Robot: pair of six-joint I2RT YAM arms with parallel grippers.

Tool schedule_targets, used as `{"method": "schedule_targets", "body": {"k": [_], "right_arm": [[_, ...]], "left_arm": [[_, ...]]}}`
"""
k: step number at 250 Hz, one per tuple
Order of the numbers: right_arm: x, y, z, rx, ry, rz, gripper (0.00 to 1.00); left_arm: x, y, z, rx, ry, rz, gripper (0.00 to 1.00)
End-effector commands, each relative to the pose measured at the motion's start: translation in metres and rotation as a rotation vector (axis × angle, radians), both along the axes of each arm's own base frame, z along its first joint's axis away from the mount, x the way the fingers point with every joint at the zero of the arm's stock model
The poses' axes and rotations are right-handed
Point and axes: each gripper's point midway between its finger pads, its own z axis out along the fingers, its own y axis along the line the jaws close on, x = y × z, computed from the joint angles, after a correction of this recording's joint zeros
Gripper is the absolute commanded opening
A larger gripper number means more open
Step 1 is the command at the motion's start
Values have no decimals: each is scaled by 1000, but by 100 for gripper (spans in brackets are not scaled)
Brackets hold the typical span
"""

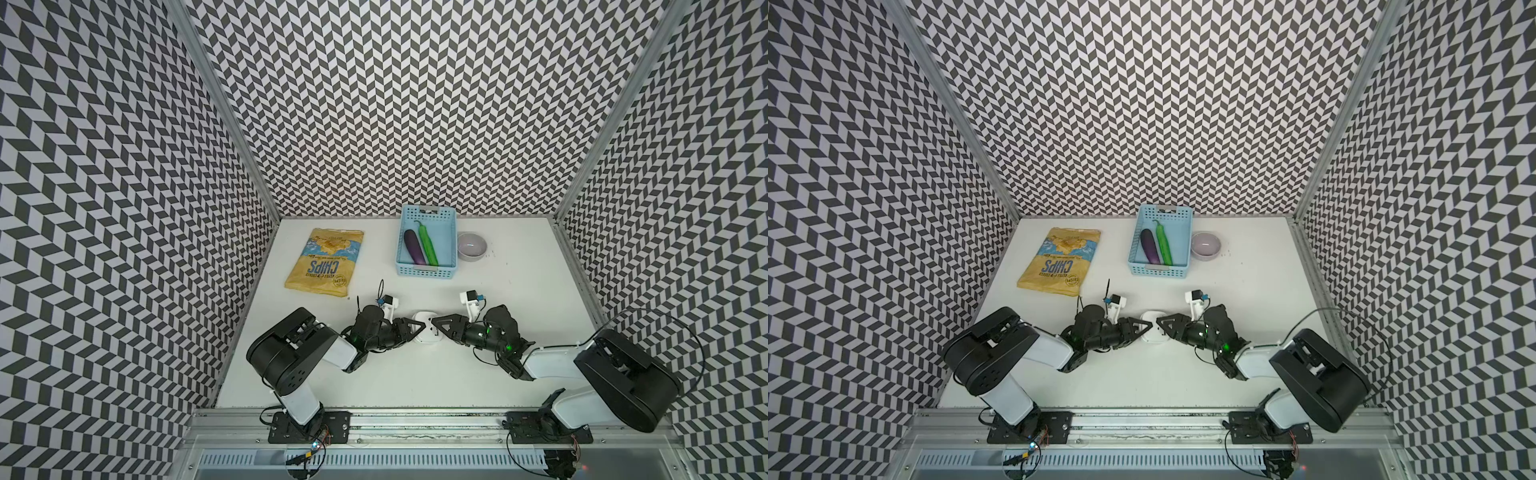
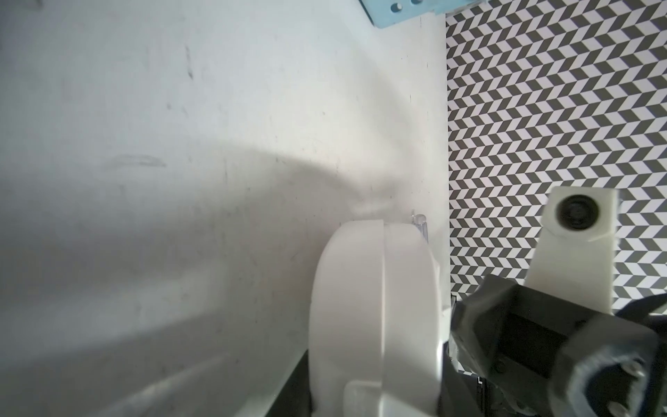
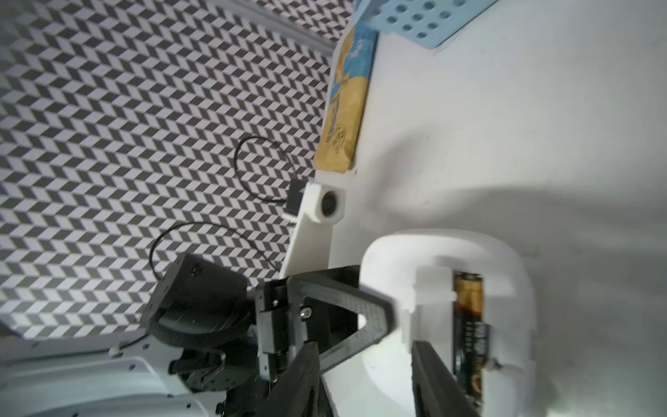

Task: Remove the battery from the alarm
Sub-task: Remove the cover from the alarm.

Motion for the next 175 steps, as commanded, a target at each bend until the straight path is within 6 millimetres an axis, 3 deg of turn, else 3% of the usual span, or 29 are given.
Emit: {"method": "schedule_targets", "body": {"k": [1, 61, 92, 130, 175], "right_arm": [[-5, 4, 20, 17, -68, 53, 46], [22, -31, -9, -272, -111, -73, 48], [32, -44, -19, -411, -137, -94, 52], [35, -47, -19, -449, -160, -73, 66], [32, -45, -19, -486, -187, -23, 73]], "left_arm": [[4, -6, 8, 7, -49, -15, 0], [5, -3, 4, 28, -49, -9, 13], [7, 0, 3, 36, -52, -4, 34], [10, 8, 0, 61, -54, 12, 49], [13, 25, 0, 99, -70, 45, 62]]}}
